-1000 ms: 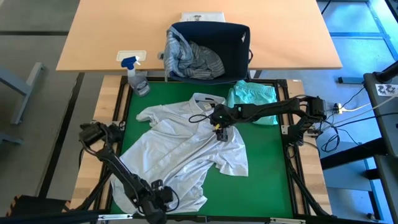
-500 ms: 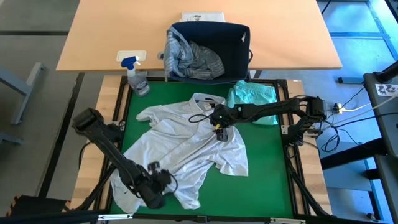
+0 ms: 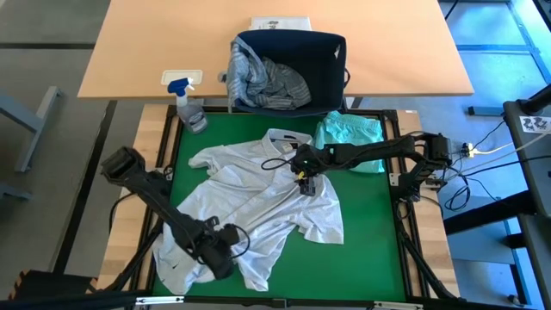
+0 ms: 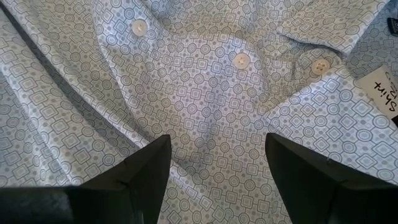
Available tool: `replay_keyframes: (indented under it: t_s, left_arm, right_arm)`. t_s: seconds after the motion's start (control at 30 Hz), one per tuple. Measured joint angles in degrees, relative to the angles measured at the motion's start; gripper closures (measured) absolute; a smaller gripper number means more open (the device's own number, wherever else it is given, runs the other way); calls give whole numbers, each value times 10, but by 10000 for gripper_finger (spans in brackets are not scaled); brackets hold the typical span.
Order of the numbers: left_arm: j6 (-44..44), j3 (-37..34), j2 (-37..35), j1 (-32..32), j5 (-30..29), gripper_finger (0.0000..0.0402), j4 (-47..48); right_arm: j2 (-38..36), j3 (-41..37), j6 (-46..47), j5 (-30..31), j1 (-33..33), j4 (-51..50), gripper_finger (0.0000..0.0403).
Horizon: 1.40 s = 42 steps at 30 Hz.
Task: Fold laundry
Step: Fold the white polo shirt
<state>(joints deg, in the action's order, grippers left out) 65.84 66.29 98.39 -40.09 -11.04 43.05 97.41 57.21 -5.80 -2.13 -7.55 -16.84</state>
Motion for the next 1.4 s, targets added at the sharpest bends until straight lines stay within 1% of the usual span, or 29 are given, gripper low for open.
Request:
replay_keyframes:
  t_s: [0.07,0.13,0.27,0.37,0.53,0.63,0.77,0.87,1.0,1.13,1.27,1.33,1.4]
  left_arm:
    - [0,21,-7,6,34,275,-6]
    - [0,47,-10,0,41,264,-18]
    - [0,93,-11,-28,13,257,-67]
    - [21,95,-4,-48,-7,260,-134]
    - [72,94,47,-74,12,266,-205]
    - [109,93,90,-76,17,266,-232]
    - [188,93,143,-66,12,266,-227]
    - [233,92,167,-60,-10,266,-227]
    - [265,93,175,-50,-62,266,-221]
    - [310,93,175,-41,-71,266,-164]
    - [307,93,183,-36,-81,267,-150]
    - [284,94,190,-33,-71,267,-163]
    - [255,96,198,-30,-46,268,-187]
  right_arm:
    - [0,0,0,0,0,0,141]
    - [0,0,0,0,0,0,141]
    - [0,0,-6,-5,0,0,141]
    - [0,0,-7,-5,0,0,141]
    - [0,0,-10,-5,0,2,141]
    - [0,0,-9,-5,0,2,141]
    - [0,0,-9,-5,0,2,141]
    - [0,0,-9,-5,0,2,141]
    - [0,0,-9,-5,0,2,141]
    - [0,0,-10,-5,0,2,141]
    - [0,0,-18,-5,0,2,141]
    - [0,0,-20,-5,0,2,141]
    - [0,0,-20,-5,0,1,141]
